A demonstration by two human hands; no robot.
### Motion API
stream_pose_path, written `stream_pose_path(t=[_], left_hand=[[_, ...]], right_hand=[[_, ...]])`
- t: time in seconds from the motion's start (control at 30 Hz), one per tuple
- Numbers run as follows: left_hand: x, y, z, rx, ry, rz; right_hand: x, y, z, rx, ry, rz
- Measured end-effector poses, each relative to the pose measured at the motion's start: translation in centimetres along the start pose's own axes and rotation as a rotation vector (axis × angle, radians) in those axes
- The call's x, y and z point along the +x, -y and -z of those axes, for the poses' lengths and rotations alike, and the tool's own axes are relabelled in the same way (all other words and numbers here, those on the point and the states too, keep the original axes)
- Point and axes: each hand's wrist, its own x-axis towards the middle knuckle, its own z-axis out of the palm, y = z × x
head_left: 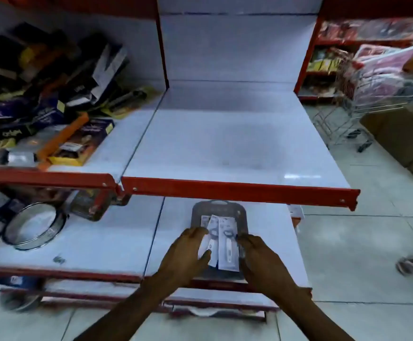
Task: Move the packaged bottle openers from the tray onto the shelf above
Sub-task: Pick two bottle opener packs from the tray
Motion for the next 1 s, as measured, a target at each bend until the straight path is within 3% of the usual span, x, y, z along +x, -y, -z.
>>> stream_pose_path(t=[0.1, 0.2, 0.3, 0.43, 0.67, 0.87, 1.0], left_hand=[[3.1, 0.8, -2.2, -0.137, 0.083, 0.175], [5.5, 1.2, -3.9, -0.149, 0.179, 0.236], [7.1, 2.3, -6.1, -0.152, 0.219, 0.252], [7.7, 2.8, -8.0, -0.175, 0.228, 0.281], [8.3, 2.9, -9.2, -0.168, 0.199, 0.353], [8.5, 2.3, -8.4, -0.225, 0.116, 0.437], [7.7, 2.8, -7.4, -0.282, 0.074, 0.419]], right_hand=[[3.4, -1.2, -2.5, 0.038, 0.277, -0.115], [7.3, -2.0, -4.0, 0.046, 0.468, -0.178], [10.2, -2.8, -5.7, 0.003, 0.511, -0.152], [12.4, -3.4, -7.2, -0.339, 0.61, -0.021], [13.4, -4.0, -8.3, -0.423, 0.539, -0.021], [13.2, -4.6, -8.8, -0.452, 0.232, 0.0], [12.2, -4.1, -6.2, -0.357, 0.198, -0.02]])
